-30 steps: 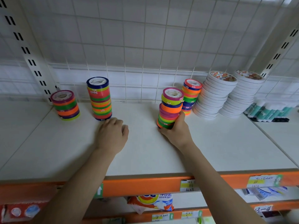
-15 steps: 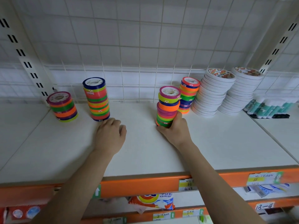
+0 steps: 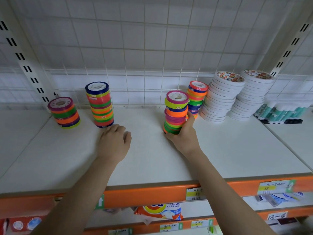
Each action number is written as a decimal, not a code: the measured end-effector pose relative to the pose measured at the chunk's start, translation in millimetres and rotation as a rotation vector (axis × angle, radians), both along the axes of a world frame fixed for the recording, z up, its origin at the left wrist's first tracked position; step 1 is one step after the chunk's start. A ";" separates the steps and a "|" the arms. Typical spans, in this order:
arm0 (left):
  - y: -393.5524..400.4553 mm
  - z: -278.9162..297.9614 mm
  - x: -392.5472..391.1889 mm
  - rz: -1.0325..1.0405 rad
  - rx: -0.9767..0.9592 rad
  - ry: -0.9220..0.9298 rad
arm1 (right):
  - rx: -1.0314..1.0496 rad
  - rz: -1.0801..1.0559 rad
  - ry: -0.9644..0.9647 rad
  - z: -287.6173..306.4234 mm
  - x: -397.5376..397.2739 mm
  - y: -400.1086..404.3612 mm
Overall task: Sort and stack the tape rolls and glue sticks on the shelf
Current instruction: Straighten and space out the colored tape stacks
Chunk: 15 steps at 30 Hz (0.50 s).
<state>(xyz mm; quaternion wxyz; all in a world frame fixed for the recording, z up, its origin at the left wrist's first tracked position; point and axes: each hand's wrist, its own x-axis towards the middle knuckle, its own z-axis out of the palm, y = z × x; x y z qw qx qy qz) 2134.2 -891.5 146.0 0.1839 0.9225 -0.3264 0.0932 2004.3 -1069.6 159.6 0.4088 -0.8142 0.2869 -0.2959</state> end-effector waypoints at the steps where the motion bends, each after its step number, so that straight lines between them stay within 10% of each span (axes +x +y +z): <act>1: 0.0 0.2 -0.3 0.002 0.000 0.003 | 0.004 0.006 -0.007 -0.1 -0.8 -0.4; 15: 1.3 2.6 -3.3 -0.015 -0.038 -0.017 | -0.108 -0.070 0.127 -0.7 -1.0 -2.6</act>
